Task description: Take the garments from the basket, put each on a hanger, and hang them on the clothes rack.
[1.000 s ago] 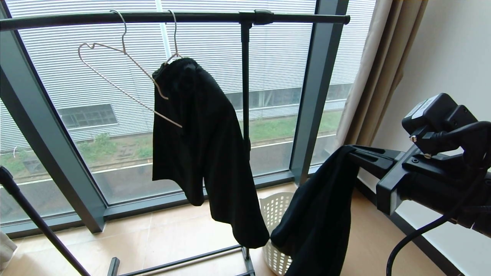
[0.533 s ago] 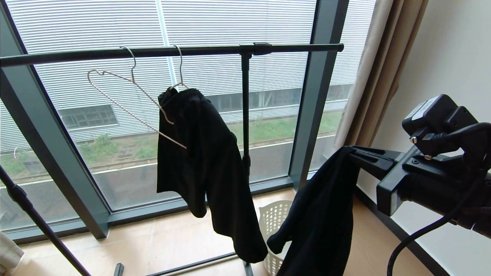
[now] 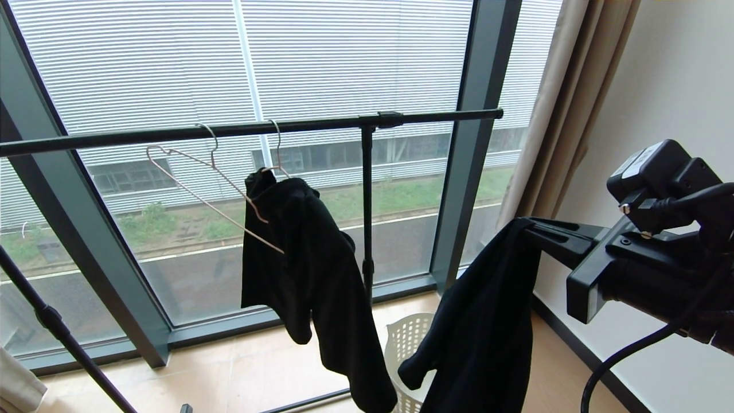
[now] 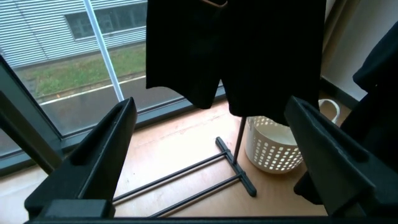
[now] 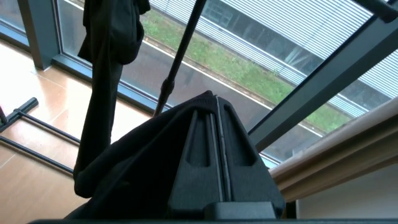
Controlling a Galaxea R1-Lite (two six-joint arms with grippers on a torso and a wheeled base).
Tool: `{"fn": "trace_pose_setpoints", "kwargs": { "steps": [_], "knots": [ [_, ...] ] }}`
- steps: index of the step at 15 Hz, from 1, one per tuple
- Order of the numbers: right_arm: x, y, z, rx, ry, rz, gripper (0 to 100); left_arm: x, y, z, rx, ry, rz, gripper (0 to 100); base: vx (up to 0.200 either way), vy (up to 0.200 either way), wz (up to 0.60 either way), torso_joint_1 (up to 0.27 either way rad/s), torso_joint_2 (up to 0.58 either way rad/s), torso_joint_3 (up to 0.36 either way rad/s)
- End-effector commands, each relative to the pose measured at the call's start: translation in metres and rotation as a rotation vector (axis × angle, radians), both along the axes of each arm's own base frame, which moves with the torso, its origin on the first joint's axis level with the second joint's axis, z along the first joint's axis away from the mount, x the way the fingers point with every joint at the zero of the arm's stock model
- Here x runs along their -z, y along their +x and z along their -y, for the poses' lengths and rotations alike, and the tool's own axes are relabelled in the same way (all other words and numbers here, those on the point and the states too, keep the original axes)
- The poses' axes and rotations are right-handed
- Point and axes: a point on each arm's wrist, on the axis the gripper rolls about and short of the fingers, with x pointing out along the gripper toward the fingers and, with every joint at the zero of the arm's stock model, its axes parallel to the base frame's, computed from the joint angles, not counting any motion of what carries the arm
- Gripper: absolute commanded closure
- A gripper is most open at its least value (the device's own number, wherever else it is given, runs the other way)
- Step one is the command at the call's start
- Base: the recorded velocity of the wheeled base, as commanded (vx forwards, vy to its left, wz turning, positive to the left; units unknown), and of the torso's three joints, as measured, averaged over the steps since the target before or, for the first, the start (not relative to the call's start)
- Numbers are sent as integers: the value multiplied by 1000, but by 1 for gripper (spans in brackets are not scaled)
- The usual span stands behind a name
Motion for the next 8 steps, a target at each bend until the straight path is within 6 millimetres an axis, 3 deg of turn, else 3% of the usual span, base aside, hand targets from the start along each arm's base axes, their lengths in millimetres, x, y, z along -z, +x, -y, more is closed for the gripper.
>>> {"fn": "trace_pose_setpoints", "kwargs": {
  "steps": [1, 8],
  "knots": [
    [1, 0, 0, 0, -2, -1, 100, 0, 0, 0, -1, 0, -2, 0, 0, 0, 0, 271, -608, -344],
    [3, 0, 0, -3, -10, -7, 100, 0, 0, 0, -3, -9, 0, 0, 0, 0, 0, 199, -437, -244]
  ]
}}
